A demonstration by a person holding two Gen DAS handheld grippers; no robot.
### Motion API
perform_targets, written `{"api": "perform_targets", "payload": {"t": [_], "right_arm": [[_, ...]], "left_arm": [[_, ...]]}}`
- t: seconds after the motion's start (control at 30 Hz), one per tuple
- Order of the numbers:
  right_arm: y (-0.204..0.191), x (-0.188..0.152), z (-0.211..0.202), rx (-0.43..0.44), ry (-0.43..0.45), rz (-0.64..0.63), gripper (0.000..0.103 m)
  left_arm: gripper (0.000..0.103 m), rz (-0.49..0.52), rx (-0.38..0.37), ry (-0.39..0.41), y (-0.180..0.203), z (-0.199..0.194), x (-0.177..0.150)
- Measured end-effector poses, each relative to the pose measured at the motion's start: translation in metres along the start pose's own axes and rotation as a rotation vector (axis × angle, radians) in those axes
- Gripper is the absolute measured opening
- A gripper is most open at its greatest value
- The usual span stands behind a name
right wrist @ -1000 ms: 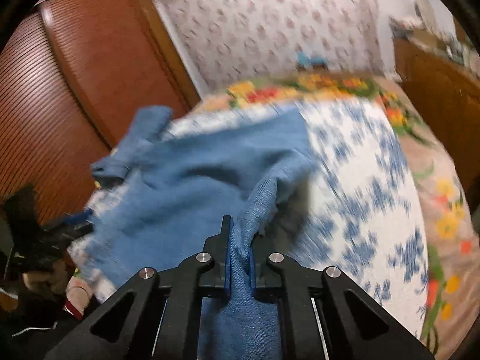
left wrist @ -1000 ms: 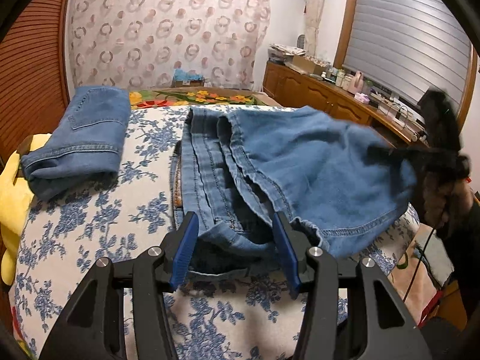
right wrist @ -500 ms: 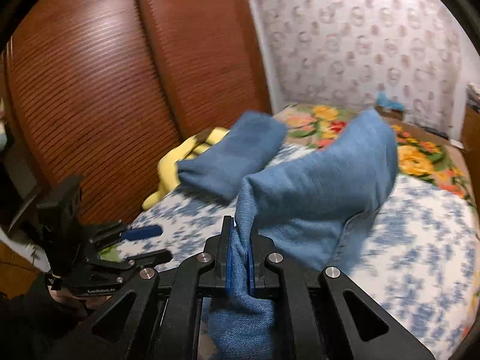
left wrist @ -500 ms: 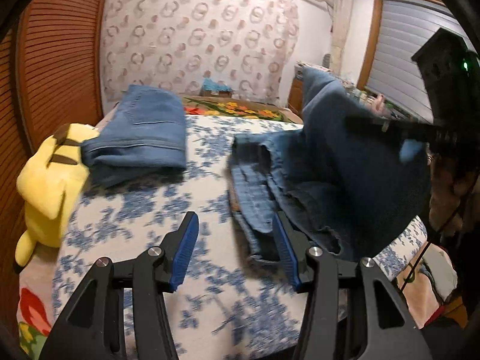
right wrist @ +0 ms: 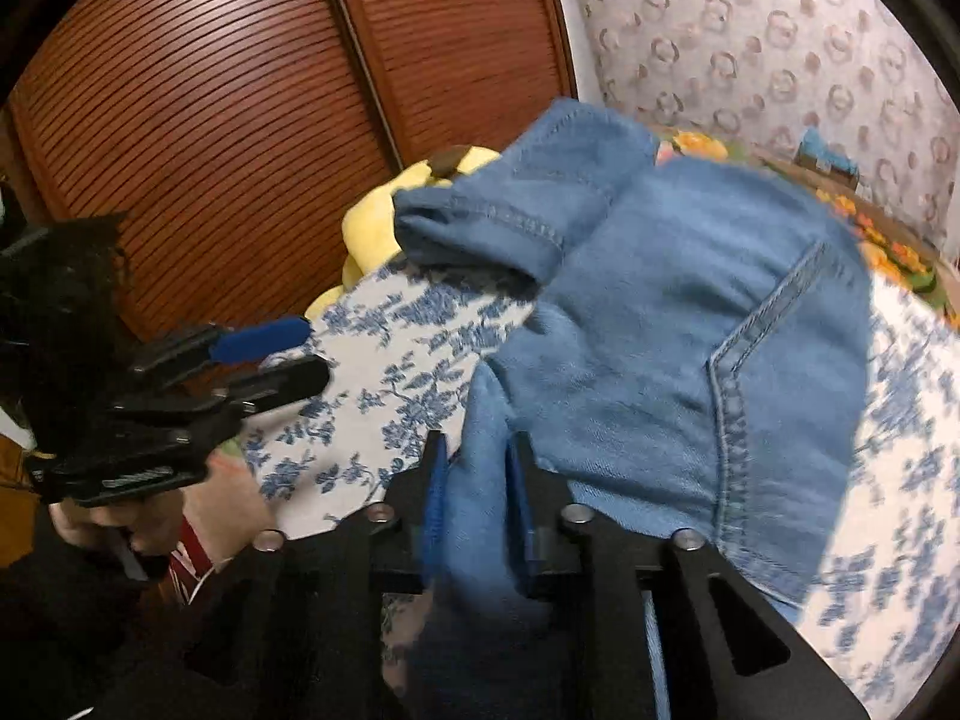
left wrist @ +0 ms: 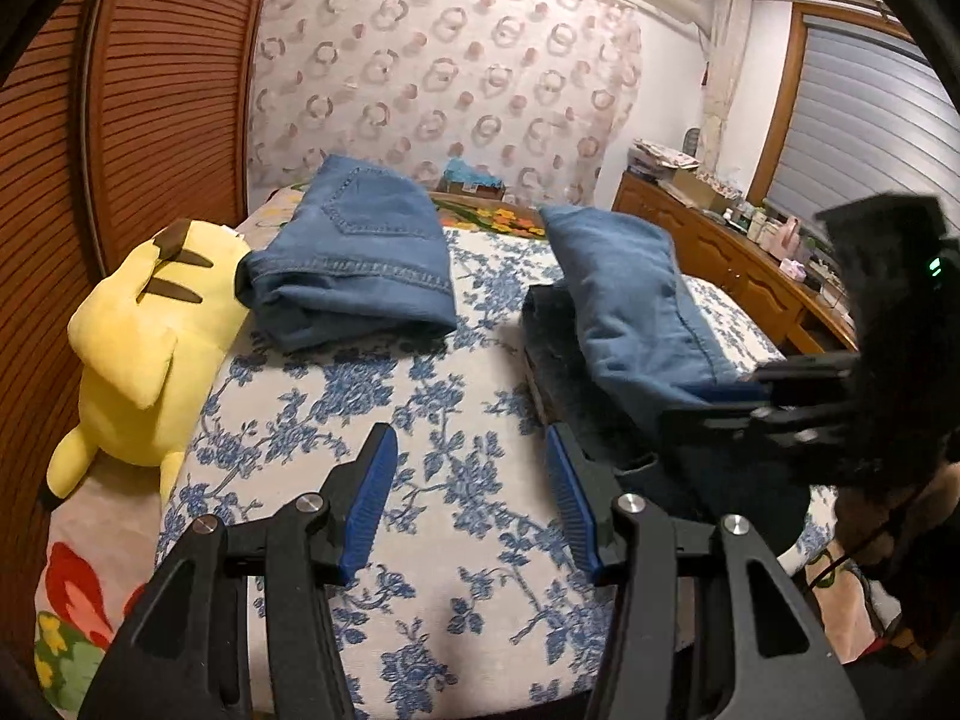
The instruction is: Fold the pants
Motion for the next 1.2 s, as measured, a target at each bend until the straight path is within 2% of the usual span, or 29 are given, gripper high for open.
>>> {"api": "perform_targets", "payload": {"t": [0.07,0.13,0.23,0.3,0.33,0.4,0.63,0.67,0.77,0.8,0.83,0.93,0.97,1.03,1.07,1.1,1.13,1.17,1.2], "right_arm": [[0.001,-0.001,-0.02,-0.031,0.035,-0.006,0.037],[0.01,-0.001,-0.043,-0.04,0.081,0.001,0.042],[0.033,-0.008,-0.072,-0.125,0.144,0.027,0.048],[0.054,-0.008,-0.074,-0.156,0.148,0.057,0.055],[0.066,-0.006,-0.072,-0.177,0.147,0.074,0.06],[0.09,-0.001,-0.061,-0.205,0.132,0.115,0.062],[0.129,0.03,-0.004,-0.159,0.062,0.18,0.063],[0.134,0.038,-0.001,-0.157,0.056,0.185,0.066],[0.15,0.048,0.024,-0.152,0.034,0.203,0.082],[0.157,0.048,0.027,-0.14,0.027,0.213,0.084],[0.161,0.049,0.03,-0.122,0.019,0.223,0.087],[0.173,0.05,0.048,-0.046,0.009,0.249,0.087],[0.174,0.051,0.051,-0.015,0.014,0.253,0.087],[0.178,0.051,0.058,0.035,0.012,0.264,0.087],[0.179,0.05,0.06,0.061,0.012,0.274,0.085],[0.179,0.049,0.062,0.093,0.013,0.281,0.079],[0.176,0.049,0.065,0.137,0.015,0.278,0.068],[0.175,0.05,0.066,0.167,0.019,0.278,0.061],[0.173,0.051,0.067,0.177,0.025,0.274,0.057]], "left_arm": [[0.052,0.011,-0.009,0.013,0.007,-0.004,0.004],[0.052,0.026,-0.023,0.024,0.016,-0.008,0.009],[0.052,0.058,-0.048,0.032,0.034,-0.01,0.015],[0.052,0.073,-0.071,0.02,0.045,-0.005,0.018],[0.052,0.079,-0.083,0.011,0.05,-0.001,0.019],[0.052,0.092,-0.095,-0.022,0.062,0.012,0.018],[0.053,0.095,-0.098,-0.14,0.071,0.058,0.005],[0.054,0.089,-0.091,-0.166,0.068,0.067,0.002],[0.065,0.049,-0.102,-0.194,0.06,0.08,-0.001],[0.073,0.032,-0.105,-0.193,0.057,0.082,0.0],[0.076,0.015,-0.107,-0.193,0.054,0.084,0.001],[0.076,-0.021,-0.157,-0.19,0.051,0.087,0.001],[0.075,-0.016,-0.161,-0.184,0.051,0.086,0.001],[0.06,-0.006,-0.201,-0.191,0.055,0.086,0.0],[0.056,-0.009,-0.221,-0.194,0.057,0.085,0.0],[0.046,-0.006,-0.236,-0.196,0.059,0.084,0.0],[0.041,0.0,-0.246,-0.199,0.062,0.084,0.0],[0.038,0.006,-0.242,-0.196,0.065,0.082,0.0],[0.03,0.012,-0.243,-0.19,0.067,0.08,0.0]]}}
Point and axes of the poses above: each gripper's, at about its wrist camera, not at the fingertips, and z roughly the way its jaws point, y to its right, x to its top, the point moved 9 cm from there along z, roughly the way its jaws point, and after that the axes turned 14 degrees about -y, right-handed, at the moved point
